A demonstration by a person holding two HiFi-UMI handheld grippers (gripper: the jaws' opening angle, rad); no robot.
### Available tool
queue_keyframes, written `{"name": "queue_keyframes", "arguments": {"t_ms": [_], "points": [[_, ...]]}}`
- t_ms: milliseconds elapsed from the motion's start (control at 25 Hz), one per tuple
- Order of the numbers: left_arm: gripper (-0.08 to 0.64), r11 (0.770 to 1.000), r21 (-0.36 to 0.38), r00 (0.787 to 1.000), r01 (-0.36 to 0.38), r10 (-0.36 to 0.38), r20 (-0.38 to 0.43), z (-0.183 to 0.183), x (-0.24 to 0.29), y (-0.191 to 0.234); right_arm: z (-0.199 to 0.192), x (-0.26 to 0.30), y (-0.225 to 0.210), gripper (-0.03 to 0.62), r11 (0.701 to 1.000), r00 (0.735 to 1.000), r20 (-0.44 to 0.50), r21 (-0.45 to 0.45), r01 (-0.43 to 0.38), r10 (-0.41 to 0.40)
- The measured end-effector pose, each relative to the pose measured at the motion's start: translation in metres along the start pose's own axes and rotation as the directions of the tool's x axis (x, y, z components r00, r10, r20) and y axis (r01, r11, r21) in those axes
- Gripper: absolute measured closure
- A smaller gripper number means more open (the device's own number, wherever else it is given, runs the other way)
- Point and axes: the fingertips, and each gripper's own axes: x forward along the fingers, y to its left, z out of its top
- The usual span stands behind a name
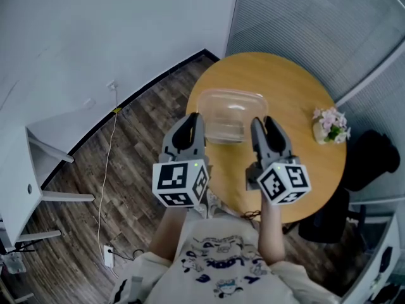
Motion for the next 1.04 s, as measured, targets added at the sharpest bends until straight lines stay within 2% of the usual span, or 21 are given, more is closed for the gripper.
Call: {"name": "queue_keyframes", "arguments": {"t_ms": [1040], "points": [[0.537,1.0,-0.005,1.0,0.0,0.0,-0.009,-0.0024,0.0002,0.0008,-0.0016,0.0002,0.0001,0.463,1.0,1.0,-0.005,-0.002,0.0,0.0]]}}
